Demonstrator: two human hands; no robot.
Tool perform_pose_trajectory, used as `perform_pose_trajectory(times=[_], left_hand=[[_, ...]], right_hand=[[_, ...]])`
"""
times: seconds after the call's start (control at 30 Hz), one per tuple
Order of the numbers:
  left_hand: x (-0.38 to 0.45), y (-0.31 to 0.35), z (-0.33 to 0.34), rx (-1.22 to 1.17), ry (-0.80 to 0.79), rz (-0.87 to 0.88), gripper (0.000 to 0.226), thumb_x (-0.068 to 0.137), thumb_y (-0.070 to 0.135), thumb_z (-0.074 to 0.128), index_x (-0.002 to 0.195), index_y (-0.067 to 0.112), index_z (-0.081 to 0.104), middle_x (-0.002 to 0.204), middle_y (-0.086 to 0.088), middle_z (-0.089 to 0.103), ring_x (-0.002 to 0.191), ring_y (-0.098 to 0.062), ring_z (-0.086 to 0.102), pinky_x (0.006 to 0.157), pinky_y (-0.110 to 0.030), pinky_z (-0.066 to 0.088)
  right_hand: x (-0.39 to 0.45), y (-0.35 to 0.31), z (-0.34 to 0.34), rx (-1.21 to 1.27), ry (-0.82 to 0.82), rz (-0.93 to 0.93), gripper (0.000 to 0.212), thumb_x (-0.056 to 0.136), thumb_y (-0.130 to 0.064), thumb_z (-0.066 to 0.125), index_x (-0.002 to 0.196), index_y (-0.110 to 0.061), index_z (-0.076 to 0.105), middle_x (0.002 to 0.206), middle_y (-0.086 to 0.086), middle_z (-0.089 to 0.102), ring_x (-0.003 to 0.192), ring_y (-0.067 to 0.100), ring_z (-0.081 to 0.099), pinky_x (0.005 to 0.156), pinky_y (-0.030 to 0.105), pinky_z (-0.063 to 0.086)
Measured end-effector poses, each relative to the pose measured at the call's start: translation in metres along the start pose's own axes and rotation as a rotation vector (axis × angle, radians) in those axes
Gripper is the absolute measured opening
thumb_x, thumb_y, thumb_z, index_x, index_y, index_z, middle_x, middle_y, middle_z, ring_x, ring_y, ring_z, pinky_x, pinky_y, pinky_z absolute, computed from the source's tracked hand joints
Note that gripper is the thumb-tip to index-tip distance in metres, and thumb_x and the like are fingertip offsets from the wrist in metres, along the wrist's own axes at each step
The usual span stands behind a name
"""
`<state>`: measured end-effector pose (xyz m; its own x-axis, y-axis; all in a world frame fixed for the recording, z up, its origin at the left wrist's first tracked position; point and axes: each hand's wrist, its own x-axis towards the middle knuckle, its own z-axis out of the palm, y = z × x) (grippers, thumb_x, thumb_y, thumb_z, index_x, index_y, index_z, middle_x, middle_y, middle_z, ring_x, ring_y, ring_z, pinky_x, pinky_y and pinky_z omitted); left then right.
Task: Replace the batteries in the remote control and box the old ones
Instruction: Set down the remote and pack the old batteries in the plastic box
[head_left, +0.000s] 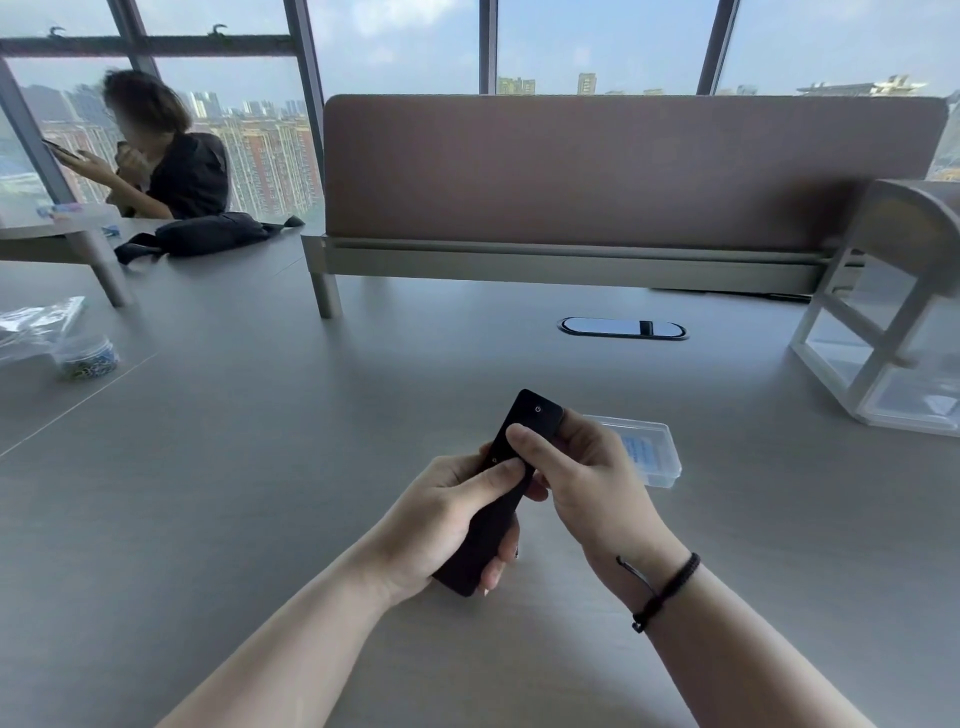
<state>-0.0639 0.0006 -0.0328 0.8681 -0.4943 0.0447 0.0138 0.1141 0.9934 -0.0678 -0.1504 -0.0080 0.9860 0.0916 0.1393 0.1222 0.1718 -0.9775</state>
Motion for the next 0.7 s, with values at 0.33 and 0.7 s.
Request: perform_pose_trajectory(times=[0.33, 0.7], left_hand=[[-0.001, 0.000, -0.001, -0.034, 0.011, -0.015, 0.034, 0.094, 0.035, 0.053, 0.091, 0.005, 0.068, 0.056, -0.020, 0.056, 0.036, -0.023, 0.048, 0.042, -0.028, 0.040], [0.002, -0.001, -0.002, -0.060, 0.100, 0.030, 0.036, 0.095, 0.031, 0.055, 0.088, -0.004, 0.061, 0.055, -0.020, 0.053, 0.032, -0.022, 0.044, 0.038, -0.026, 0.038]], right_hand=[[0.000, 0.002, 0.001, -0.064, 0.005, -0.021, 0.018, 0.097, -0.003, 0.057, 0.083, 0.005, 0.064, 0.074, 0.019, 0.070, 0.047, 0.004, 0.049, 0.048, 0.015, 0.039], [0.004, 0.011, 0.000, -0.146, 0.052, -0.077, 0.020, 0.096, -0.028, 0.063, 0.087, -0.012, 0.071, 0.069, 0.007, 0.067, 0.058, 0.016, 0.057, 0.064, 0.033, 0.048]])
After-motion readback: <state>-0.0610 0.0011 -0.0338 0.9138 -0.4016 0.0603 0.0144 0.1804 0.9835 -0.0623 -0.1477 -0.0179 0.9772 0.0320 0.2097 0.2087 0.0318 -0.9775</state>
